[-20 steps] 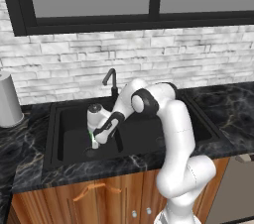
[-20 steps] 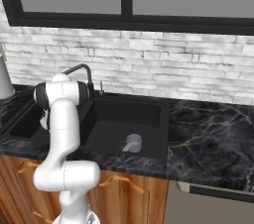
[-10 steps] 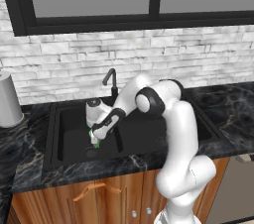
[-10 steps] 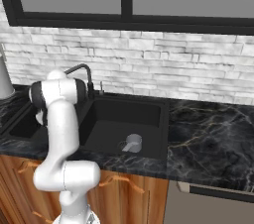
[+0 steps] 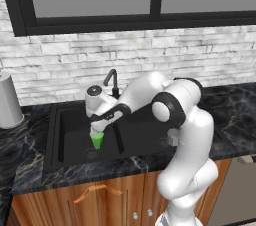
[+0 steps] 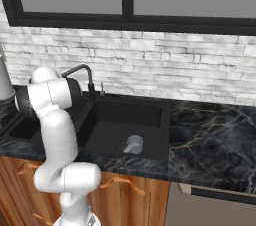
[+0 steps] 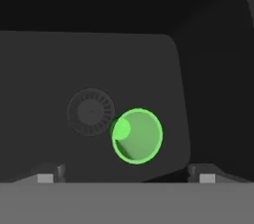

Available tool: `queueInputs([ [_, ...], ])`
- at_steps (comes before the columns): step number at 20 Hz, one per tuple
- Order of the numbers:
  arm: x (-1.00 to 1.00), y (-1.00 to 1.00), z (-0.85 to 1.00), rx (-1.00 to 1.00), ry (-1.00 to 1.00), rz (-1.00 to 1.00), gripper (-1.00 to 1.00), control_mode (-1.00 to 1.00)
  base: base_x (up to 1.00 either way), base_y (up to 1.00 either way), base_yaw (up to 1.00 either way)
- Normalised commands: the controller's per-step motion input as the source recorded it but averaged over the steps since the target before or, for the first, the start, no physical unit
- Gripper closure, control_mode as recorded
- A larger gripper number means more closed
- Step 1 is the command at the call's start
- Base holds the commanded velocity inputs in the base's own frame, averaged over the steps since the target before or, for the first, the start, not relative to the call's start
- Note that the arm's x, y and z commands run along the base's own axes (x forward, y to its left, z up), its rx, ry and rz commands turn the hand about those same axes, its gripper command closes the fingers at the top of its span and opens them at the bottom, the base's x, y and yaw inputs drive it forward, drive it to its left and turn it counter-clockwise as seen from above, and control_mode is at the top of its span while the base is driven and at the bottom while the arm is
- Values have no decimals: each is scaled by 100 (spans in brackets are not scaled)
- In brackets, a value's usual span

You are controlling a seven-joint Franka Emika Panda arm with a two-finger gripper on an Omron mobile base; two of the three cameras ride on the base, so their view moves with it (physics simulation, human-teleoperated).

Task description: Move any existing items from the left basin to the right basin for drying. Then move the cup from the counter to the left basin of the sink for washing.

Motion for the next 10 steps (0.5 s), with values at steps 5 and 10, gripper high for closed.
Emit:
queueInputs([
  [5,-36,-4,72,0,-1,-3,-100,-100,0,0,0],
  [10,-51,-15,59,0,0,-6,-100,-100,0,0,0],
])
